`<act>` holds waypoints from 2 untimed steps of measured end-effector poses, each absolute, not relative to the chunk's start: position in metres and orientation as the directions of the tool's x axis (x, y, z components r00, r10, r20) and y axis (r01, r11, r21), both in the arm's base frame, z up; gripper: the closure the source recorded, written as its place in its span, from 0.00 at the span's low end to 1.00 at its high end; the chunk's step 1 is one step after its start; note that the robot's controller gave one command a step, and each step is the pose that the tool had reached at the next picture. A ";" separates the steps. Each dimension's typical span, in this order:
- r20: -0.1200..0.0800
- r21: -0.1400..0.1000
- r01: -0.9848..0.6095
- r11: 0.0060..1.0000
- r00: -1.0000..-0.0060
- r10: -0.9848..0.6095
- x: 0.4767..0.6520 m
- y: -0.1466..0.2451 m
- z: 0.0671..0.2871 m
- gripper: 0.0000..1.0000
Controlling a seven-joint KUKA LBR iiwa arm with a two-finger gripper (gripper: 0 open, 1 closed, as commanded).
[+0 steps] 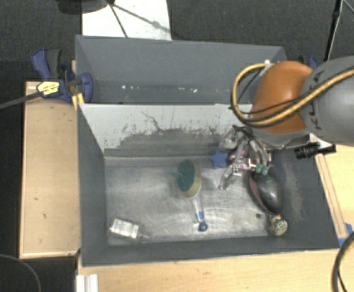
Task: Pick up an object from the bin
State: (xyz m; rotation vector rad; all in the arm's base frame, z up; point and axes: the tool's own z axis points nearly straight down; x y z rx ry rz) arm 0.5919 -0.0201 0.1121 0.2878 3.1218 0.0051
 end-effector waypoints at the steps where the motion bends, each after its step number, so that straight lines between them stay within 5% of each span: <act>1: -0.022 0.008 0.241 0.970 -0.970 0.241 0.591 -0.035 0.078 0.00; 2: -0.035 0.008 0.242 0.970 -0.970 0.242 0.594 -0.037 0.080 1.00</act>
Offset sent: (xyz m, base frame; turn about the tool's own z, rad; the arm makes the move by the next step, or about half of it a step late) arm -0.0079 -0.0165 -0.0421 0.0621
